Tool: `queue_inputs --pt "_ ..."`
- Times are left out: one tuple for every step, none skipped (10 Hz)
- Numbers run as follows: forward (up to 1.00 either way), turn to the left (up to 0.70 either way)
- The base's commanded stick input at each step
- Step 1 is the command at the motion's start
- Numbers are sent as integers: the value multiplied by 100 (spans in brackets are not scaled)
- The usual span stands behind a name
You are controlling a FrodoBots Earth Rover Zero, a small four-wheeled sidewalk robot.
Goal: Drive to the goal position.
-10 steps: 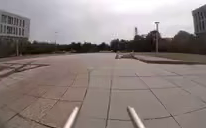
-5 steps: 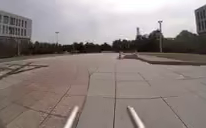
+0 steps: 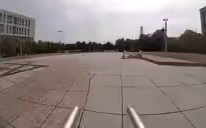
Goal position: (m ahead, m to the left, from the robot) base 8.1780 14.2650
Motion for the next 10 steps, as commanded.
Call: queue_inputs --pt "69 0" --pt "69 15" --pt "69 31" --pt "69 34" --pt "69 28" --pt "69 17" --pt "69 0" --pt "69 0" --pt "69 0" --pt "69 0"
